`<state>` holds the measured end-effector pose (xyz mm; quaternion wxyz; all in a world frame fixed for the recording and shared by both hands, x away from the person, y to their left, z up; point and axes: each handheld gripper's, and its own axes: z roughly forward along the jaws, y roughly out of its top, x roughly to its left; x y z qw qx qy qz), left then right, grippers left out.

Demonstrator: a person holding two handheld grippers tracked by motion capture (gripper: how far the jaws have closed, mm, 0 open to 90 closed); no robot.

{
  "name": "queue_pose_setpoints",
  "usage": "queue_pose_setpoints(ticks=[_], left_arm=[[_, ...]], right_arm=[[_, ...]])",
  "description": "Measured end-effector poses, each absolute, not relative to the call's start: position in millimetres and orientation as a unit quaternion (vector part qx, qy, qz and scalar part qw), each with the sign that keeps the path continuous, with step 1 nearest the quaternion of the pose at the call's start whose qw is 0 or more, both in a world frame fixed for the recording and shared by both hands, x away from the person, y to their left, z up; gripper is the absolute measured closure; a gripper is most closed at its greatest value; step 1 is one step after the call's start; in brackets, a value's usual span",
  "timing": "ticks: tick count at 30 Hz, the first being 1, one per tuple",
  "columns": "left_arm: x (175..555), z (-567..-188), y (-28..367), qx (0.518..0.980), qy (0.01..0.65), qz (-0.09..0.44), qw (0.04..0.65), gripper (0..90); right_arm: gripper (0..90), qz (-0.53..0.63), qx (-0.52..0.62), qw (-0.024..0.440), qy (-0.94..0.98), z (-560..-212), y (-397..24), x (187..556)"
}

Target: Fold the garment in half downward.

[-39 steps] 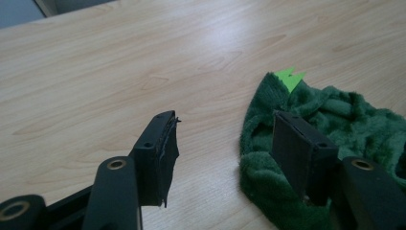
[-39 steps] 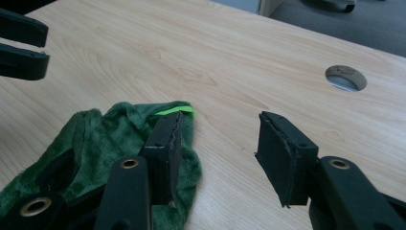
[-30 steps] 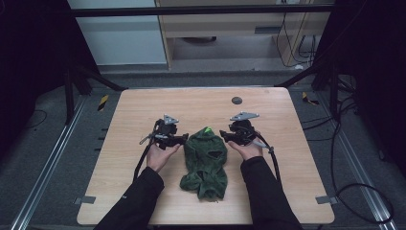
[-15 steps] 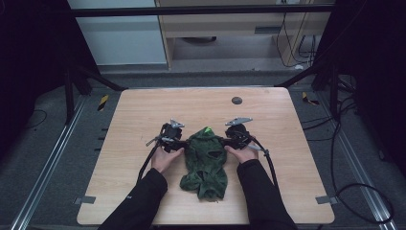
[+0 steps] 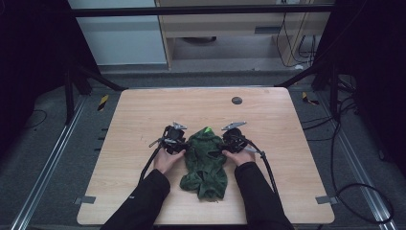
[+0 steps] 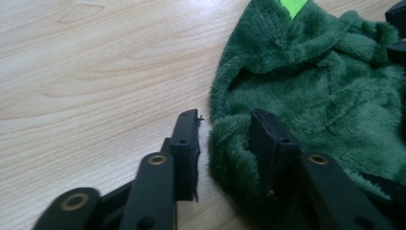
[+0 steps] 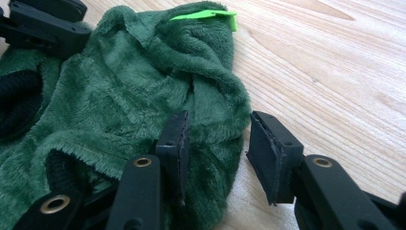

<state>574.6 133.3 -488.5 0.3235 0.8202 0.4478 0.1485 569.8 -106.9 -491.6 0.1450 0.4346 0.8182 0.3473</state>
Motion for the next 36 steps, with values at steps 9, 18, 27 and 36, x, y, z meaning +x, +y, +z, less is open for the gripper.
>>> queue_pose_setpoints(ticks=[9,18,27,36], left_arm=[[573,-490,129,0.819,0.451,0.149,0.323,73.9],[573,-489,127,0.821,0.449,0.146,0.32,81.1],[572,-486,124,0.819,0.445,0.163,0.322,83.3],[569,-466,127,0.812,0.436,0.177,0.345,83.6]], right_arm=[[63.8,0.354,0.44,0.131,0.815,-495,-107,570],[80.9,0.357,0.435,0.119,0.818,-495,-103,569],[86.2,0.352,0.438,0.132,0.816,-490,-100,570],[86.4,0.391,0.428,0.147,0.802,-471,-101,567]])
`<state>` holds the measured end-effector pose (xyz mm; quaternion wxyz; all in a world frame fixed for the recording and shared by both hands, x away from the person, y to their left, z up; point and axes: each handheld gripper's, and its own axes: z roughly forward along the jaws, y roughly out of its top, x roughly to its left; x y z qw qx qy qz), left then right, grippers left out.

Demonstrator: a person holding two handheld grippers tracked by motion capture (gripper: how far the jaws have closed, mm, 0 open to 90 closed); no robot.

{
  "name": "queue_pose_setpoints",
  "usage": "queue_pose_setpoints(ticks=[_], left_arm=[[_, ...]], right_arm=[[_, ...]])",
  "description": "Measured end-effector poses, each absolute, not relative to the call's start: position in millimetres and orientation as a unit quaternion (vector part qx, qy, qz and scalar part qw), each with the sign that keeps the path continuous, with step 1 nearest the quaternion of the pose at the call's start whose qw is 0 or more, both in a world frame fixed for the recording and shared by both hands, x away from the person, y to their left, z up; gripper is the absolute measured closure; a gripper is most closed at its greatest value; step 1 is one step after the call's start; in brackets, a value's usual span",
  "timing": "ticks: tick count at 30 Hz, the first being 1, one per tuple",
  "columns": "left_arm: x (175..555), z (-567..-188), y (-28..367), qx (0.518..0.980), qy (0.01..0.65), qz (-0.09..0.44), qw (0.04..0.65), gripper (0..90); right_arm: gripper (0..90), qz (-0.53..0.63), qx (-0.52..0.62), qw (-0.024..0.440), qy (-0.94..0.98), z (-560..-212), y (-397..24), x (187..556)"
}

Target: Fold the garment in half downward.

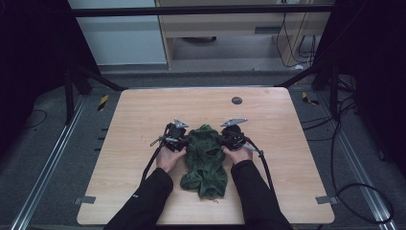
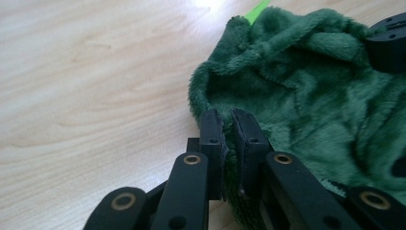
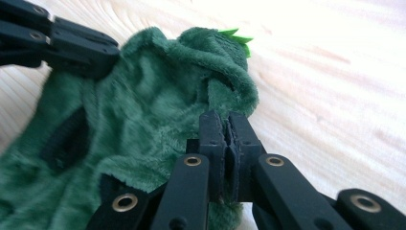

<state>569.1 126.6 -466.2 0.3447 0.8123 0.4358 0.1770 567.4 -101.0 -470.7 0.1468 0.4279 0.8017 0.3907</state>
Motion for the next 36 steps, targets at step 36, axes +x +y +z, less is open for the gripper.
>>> queue_pose_setpoints(ticks=[36], left_arm=[[546,-409,133,0.802,0.383,0.212,0.405,83.5]], right_arm=[[86.3,0.455,0.372,0.177,0.789,-421,-109,549]])
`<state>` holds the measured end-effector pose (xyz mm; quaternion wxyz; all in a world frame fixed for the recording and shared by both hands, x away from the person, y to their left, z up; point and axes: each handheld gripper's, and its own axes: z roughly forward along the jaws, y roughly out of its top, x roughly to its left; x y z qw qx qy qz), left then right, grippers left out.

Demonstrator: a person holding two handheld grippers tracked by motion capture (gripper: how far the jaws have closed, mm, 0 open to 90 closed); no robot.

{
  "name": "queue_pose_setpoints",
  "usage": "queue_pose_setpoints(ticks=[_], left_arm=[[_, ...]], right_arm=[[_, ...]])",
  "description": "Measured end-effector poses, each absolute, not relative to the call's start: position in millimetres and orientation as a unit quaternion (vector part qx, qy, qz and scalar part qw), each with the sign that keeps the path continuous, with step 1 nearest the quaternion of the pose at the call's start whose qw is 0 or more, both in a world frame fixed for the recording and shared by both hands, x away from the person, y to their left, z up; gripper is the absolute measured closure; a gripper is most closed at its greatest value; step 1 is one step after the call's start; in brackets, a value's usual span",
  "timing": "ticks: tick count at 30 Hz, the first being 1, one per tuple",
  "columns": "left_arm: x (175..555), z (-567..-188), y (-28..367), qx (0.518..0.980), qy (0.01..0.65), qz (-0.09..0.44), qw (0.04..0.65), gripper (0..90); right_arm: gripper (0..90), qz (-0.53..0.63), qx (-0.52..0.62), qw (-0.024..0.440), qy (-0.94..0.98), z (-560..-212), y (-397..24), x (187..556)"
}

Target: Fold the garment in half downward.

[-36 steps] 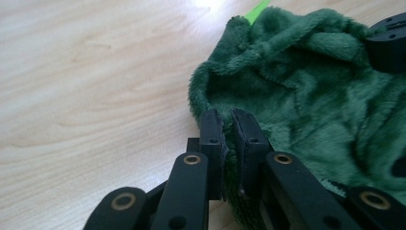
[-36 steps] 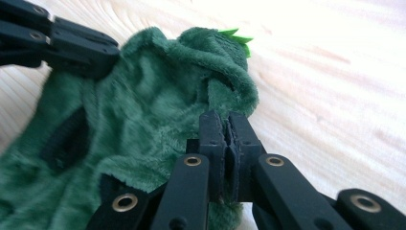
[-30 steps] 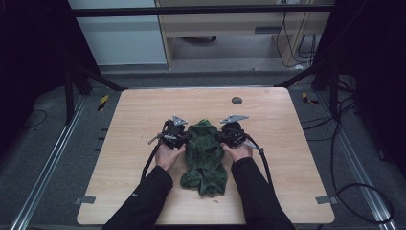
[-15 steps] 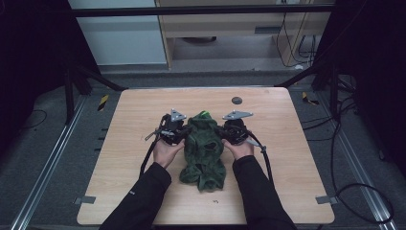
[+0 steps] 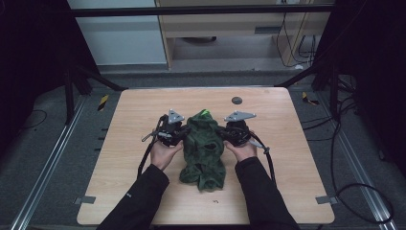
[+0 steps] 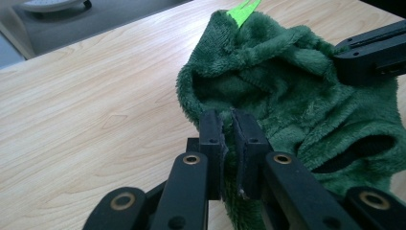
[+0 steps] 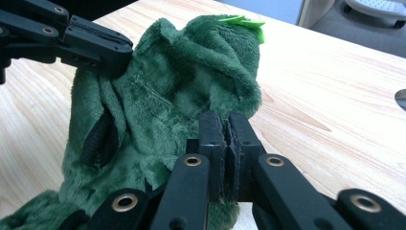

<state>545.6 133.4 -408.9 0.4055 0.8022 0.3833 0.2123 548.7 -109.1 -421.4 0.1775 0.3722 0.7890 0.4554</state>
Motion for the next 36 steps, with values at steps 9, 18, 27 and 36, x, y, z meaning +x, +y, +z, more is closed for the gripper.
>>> queue_pose_setpoints(ticks=[9,18,27,36], left_arm=[[532,-410,136,0.805,0.372,0.212,0.41,83.5],[517,-416,138,0.815,0.36,0.206,0.404,83.5],[499,-425,144,0.827,0.346,0.199,0.396,83.4],[486,-427,145,0.831,0.338,0.192,0.398,83.4]], right_arm=[[86.3,0.456,0.349,0.18,0.798,-421,-111,532],[86.3,0.458,0.34,0.174,0.803,-424,-111,518],[86.3,0.462,0.333,0.16,0.806,-438,-111,502],[86.2,0.462,0.331,0.156,0.808,-443,-115,489]])
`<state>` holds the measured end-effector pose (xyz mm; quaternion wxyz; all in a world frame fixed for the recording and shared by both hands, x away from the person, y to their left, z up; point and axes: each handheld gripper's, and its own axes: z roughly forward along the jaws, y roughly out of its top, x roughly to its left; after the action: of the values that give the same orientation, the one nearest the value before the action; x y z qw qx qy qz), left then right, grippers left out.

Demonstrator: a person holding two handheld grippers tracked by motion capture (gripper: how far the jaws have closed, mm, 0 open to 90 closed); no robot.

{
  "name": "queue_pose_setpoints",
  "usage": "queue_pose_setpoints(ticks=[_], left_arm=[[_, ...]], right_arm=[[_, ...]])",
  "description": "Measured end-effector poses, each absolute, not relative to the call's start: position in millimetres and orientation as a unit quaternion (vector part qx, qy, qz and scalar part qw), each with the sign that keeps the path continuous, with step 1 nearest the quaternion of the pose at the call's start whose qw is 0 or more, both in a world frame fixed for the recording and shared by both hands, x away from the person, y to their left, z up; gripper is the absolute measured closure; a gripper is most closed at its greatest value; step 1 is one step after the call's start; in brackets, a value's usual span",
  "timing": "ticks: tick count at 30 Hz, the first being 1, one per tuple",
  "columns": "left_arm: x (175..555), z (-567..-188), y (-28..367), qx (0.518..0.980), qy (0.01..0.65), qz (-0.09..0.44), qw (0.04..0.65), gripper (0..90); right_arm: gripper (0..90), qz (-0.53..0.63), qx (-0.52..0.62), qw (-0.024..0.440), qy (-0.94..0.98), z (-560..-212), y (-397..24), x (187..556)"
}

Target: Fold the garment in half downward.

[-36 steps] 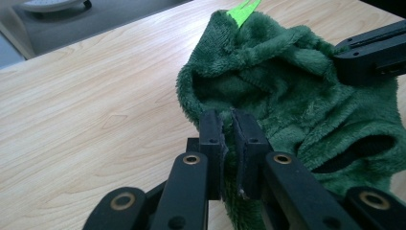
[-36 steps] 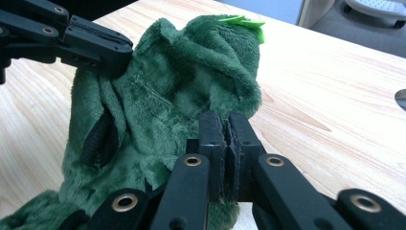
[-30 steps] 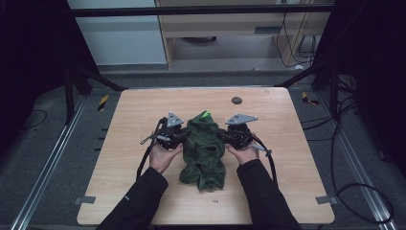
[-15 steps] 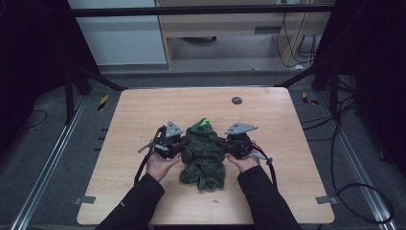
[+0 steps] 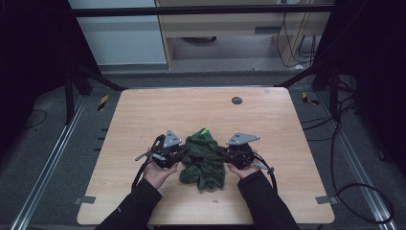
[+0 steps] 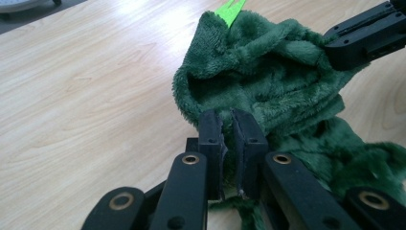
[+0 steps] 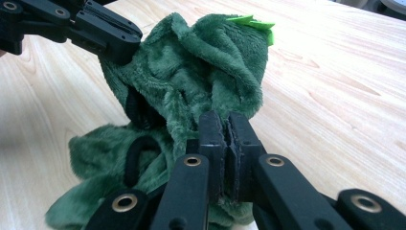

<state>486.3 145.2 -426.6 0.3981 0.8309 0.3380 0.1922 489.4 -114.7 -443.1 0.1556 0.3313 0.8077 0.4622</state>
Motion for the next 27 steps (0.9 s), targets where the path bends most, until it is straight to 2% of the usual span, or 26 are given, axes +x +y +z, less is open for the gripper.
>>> queue_pose_setpoints(ticks=[27], left_arm=[[447,-447,153,0.851,0.318,0.161,0.387,83.2]], right_arm=[[85.5,0.456,0.312,0.135,0.823,-459,-112,452]])
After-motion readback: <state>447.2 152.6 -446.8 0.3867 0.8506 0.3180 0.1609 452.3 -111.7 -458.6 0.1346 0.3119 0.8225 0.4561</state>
